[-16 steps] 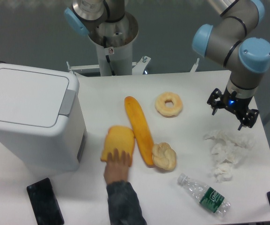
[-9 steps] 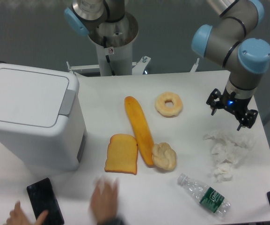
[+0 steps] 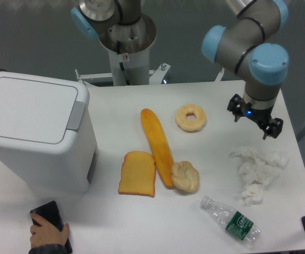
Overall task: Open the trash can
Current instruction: 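Move the gripper from above the tissue toward the bagel, then swing the gripper past the bread loaf toward the white trash can, then lower the gripper onto the trash can lid's hinge edge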
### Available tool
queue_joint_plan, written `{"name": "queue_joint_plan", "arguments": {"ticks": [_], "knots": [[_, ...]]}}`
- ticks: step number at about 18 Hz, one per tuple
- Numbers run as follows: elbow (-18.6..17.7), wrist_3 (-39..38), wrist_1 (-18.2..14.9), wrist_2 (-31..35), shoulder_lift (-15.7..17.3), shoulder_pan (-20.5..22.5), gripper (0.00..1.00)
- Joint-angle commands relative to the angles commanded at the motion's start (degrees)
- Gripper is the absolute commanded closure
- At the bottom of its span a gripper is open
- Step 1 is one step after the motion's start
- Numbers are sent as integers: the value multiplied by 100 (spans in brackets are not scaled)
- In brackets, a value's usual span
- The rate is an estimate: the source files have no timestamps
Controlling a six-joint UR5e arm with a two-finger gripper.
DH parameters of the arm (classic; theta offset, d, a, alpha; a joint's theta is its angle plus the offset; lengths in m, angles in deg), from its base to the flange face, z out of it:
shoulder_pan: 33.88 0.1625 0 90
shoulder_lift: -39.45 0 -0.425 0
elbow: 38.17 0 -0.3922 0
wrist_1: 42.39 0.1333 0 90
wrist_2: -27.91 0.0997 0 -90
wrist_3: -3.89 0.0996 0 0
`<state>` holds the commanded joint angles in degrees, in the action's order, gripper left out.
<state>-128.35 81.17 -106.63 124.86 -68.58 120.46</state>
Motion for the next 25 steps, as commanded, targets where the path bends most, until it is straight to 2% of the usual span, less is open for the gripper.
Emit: {"name": "queue_joint_plan", "arguments": {"ticks": [1, 3, 8, 9, 10, 15, 19, 25], "knots": [[0, -220, -79, -70, 97, -114, 0], [0, -694, -211, -254, 255, -395, 9], [0, -2004, -589, -1159, 817, -783, 39], [0, -2215, -607, -1291, 879, -914, 49], [0, -2469, -599, -1397, 932, -1089, 64], [53, -3805, -546, -1915, 1205, -1609, 87], [193, -4598, -537, -2136, 1336, -2022, 98], [185, -5003, -511, -2400, 1547, -2461, 98]]}}
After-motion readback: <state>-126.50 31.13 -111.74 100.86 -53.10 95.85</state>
